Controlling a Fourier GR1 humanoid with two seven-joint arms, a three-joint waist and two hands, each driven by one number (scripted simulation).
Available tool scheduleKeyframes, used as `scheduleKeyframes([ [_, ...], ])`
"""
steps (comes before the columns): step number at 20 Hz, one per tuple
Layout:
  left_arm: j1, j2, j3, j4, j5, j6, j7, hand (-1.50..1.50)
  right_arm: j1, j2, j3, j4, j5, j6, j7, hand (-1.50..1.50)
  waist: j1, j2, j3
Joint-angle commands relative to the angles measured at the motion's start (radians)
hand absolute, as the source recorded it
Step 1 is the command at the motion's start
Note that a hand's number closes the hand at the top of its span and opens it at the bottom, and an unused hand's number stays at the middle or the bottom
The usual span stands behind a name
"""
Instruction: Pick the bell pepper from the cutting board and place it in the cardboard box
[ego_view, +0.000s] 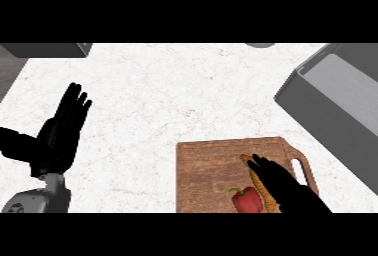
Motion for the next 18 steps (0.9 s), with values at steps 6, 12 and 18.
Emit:
scheduleKeyframes([
  [6,0.034,-0.003,0.033,-0.049,-0.002,-0.032,0.02,0.0,-0.084,0.047,-0.034,0.106,0.068,0.017,0.007,-1.5,0.004,0.0,0.0],
  [12,-0.033,-0.004,0.072,0.016,-0.001,-0.05,0.015,0.0,-0.052,0.073,-0.018,0.134,0.108,-0.019,-0.034,-1.5,0.001,0.0,0.0],
  [18,-0.01,0.003,0.06,-0.091,-0.001,-0.056,0.111,0.0,-0.018,0.066,-0.017,0.164,0.11,-0.04,-0.087,-1.5,0.002,0.0,0.0],
])
